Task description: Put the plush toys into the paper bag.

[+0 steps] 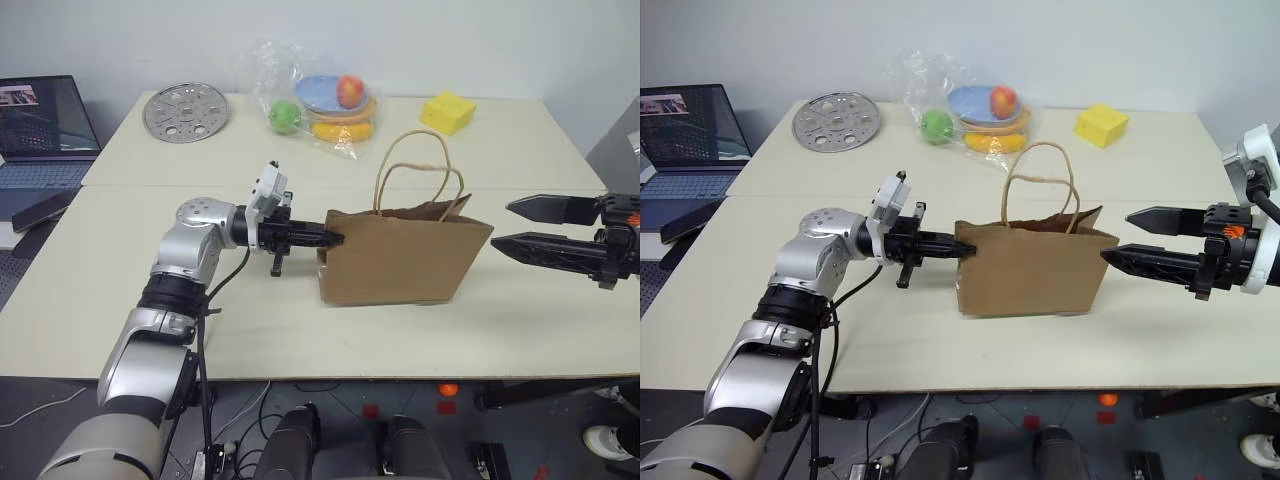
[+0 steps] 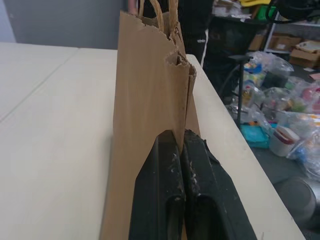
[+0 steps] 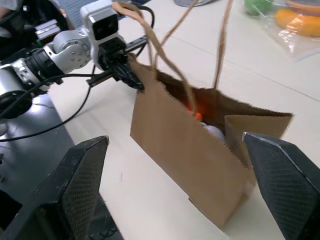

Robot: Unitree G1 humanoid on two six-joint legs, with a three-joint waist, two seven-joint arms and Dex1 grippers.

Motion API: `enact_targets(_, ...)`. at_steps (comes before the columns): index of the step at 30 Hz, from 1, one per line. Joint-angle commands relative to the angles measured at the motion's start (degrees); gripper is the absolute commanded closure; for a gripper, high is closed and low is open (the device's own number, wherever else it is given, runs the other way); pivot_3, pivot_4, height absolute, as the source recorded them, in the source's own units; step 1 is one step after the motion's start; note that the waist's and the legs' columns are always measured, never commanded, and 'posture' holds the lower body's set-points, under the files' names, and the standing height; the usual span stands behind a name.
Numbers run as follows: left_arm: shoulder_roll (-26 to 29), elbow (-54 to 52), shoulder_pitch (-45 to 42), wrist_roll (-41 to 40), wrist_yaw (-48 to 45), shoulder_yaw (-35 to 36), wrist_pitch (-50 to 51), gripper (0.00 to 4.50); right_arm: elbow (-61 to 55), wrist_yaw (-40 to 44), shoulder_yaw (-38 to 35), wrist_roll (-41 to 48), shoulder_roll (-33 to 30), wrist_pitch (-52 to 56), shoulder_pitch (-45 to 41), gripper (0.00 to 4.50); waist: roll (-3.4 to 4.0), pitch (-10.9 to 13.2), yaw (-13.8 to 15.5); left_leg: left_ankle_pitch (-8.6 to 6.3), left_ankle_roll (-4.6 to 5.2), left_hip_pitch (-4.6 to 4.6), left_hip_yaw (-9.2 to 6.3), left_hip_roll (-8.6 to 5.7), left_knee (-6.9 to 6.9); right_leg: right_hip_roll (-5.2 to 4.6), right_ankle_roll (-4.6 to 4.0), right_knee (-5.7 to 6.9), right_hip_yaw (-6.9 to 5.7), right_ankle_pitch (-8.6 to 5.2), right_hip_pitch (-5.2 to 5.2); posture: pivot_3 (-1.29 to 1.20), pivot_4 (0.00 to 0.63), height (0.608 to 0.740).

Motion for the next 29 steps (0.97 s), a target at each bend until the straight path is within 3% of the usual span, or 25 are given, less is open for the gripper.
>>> enact_targets(1, -1.51, 6.63, -3.54, 2.19, -2.18, -0.78, -6.79, 4.49, -2.34, 0.2, -2.11, -1.6, 0.41, -1.91, 3.32, 0.0, 0.0, 0.0, 0.05, 0.0, 0.0, 0.0, -0.01, 0.0, 0.04, 0.0, 0.02, 0.0, -0.02, 0.01, 0.02, 0.0, 0.15, 0.74)
enact_targets(4, -1.67, 10.0, -4.63, 2.85, -2.26, -2.65, -10.05, 4.49, -3.08, 0.89, -2.46, -2.6, -0.01, -2.91, 5.34, 0.0, 0.0, 0.0, -0.08, -0.03, 0.05, -0.01, 0.04, -0.06, 0.08, -0.04, 0.09, 0.0, 0.02, 0.04, 0.03, 0.0, 0.15, 0.74)
enact_targets(7, 0.2, 11.74, -5.78, 2.63, -2.26, -4.15, -10.1, 3.88, -2.73, 0.86, -1.85, -3.55, 0.2, -4.06, 5.39, 0.0, 0.0, 0.0, -0.3, -0.04, 0.07, -0.01, 0.03, -0.05, 0.13, -0.03, 0.1, 0.04, 0.03, 0.04, 0.02, 0.0, 0.15, 0.74)
enact_targets(14, 3.64, 14.04, -10.0, 3.6, -2.25, 1.19, -9.08, 1.76, -3.17, 1.9, 0.96, -7.44, 1.71, -7.64, 7.12, 0.0, -0.01, 0.01, -0.38, -0.04, 0.07, -0.03, -0.01, -0.03, 0.25, 0.0, 0.13, 0.12, 0.01, 0.04, 0.03, 0.0, 0.15, 0.74)
enact_targets(18, 7.35, 4.93, -6.11, 2.95, 0.15, 3.88, -2.3, 0.52, -2.95, 4.46, -0.68, -11.69, 0.68, -9.41, 10.52, 0.0, -0.01, 0.0, -0.48, -0.04, 0.08, -0.03, -0.02, -0.04, 0.25, 0.0, 0.14, 0.12, 0.01, 0.04, 0.02, 0.0, 0.15, 0.74)
enact_targets(20, 11.56, -7.81, 1.3, 2.64, 8.85, 7.26, 6.85, 0.03, -3.61, 5.44, -1.86, -18.41, 0.82, -12.98, 15.91, 0.0, 0.0, 0.0, -0.63, -0.05, 0.08, -0.03, -0.01, -0.04, 0.23, 0.0, 0.14, 0.14, 0.04, 0.05, 0.0, 0.0, 0.15, 0.74)
enact_targets(25, 16.87, -26.23, 13.31, 3.86, 19.11, 10.17, 15.9, 0.03, -3.84, 1.75, 0.28, -28.79, 6.31, -21.64, 20.32, 0.0, 0.02, 0.0, -0.68, -0.06, 0.07, 0.02, -0.05, 0.01, 0.18, 0.01, 0.13, 0.3, 0.14, 0.05, -0.04, 0.0, 0.15, 0.74)
enact_targets(29, 17.06, -29.93, 14.48, 2.47, 22.56, 11.69, 18.4, 0.03, -2.68, 1.06, 2.42, -35.7, 8.54, -27.3, 21.22, 0.0, 0.04, 0.02, 0.17, -0.05, 0.03, 0.02, -0.1, 0.09, 0.4, -0.02, 0.14, 0.17, 0.04, 0.01, -0.09, 0.0, 0.15, 0.74)
